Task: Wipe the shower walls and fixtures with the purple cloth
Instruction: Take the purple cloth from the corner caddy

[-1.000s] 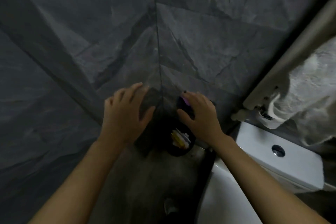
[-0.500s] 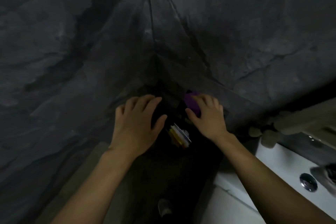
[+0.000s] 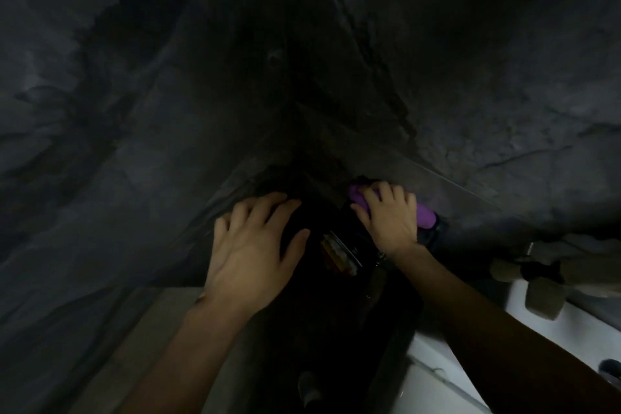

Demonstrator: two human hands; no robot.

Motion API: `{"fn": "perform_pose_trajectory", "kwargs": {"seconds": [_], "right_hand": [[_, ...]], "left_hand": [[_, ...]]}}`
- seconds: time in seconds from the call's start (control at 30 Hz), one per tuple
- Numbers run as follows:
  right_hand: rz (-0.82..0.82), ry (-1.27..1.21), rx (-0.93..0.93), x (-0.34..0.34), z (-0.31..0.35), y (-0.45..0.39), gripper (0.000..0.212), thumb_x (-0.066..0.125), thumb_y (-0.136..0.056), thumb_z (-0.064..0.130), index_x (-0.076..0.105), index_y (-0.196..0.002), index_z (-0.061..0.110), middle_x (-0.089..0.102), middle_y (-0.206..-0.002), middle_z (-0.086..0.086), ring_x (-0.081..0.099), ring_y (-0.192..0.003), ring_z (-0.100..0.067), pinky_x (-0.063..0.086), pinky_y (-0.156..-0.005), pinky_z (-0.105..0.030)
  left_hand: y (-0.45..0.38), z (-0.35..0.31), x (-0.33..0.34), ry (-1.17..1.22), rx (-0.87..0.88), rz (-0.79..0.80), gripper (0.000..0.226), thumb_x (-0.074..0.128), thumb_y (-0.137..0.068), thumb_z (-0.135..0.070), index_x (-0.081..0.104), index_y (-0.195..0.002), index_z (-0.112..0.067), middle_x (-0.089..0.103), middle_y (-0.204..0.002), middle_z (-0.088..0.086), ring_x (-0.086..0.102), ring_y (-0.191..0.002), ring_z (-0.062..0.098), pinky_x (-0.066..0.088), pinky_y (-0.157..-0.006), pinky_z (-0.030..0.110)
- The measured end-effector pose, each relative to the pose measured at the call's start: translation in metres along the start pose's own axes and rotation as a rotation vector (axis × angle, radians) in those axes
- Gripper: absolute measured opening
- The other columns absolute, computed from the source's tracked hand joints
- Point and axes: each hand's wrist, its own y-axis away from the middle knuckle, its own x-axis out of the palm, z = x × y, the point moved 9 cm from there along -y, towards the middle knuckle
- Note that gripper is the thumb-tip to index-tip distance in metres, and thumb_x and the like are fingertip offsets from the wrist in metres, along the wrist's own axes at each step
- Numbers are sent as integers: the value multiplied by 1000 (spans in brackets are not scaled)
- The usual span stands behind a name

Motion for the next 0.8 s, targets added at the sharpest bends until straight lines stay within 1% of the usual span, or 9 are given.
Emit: {"fn": "perform_pose_trajectory", "kwargs": {"seconds": [0.1, 0.17, 0.3, 0.47, 0.57, 0.7, 0.8], "right_hand": [[-32, 4, 30, -2, 0, -6, 40, 42, -94, 50, 67, -103, 20, 62, -98, -7, 54, -86, -30, 35, -70, -39], [-50, -52, 30, -6, 2, -7, 42, 41, -95, 49, 69, -102, 18, 63, -95, -7, 55, -84, -29, 34, -70, -38], [-121, -221, 14, -33, 17, -3, 46, 39, -95, 47, 69, -103, 14, 62, -94, -9, 54, -83, -30, 35, -71, -38], [-274, -364, -7, -98, 49, 3, 43, 42, -95, 45, 70, -102, 13, 62, -93, -8, 53, -82, -28, 37, -72, -37], [-346, -407, -14, -141, 67, 7, 42, 43, -95, 46, 70, -101, 15, 62, -94, -7, 53, -83, -27, 30, -73, -32], [-490, -478, -90, -206, 96, 18, 34, 48, -95, 43, 67, -98, 15, 61, -93, -5, 51, -84, -23, 26, -71, -30], [-551, -516, -127, -252, 119, 28, 33, 49, -95, 42, 66, -97, 14, 60, -93, -5, 51, -84, -23, 29, -70, -33]], "left_hand": [[1, 8, -5, 15, -12, 8, 56, 23, -92, -63, 45, -138, -40, 44, -142, -17, 38, -125, 16, 36, -93, 38], [2, 11, -13, 1, -20, -4, 56, 24, -92, -62, 46, -138, -39, 46, -141, -15, 41, -123, 17, 35, -92, 39], [8, 15, -45, -73, -44, -89, 53, 30, -93, -59, 48, -138, -36, 51, -139, -12, 47, -120, 19, 36, -90, 41], [19, 18, -90, -117, -64, -173, 52, 31, -94, -57, 50, -137, -34, 54, -136, -9, 48, -118, 20, 35, -89, 40], [31, 21, -117, -135, -83, -214, 51, 33, -94, -57, 50, -137, -33, 55, -136, -7, 50, -118, 22, 36, -89, 40], [58, 24, -163, -158, -92, -273, 54, 32, -94, -57, 47, -140, -33, 52, -139, -7, 47, -122, 22, 37, -91, 41], [84, 24, -197, -163, -90, -329, 57, 31, -92, -58, 46, -141, -33, 52, -140, -7, 48, -123, 23, 40, -91, 41]]}}
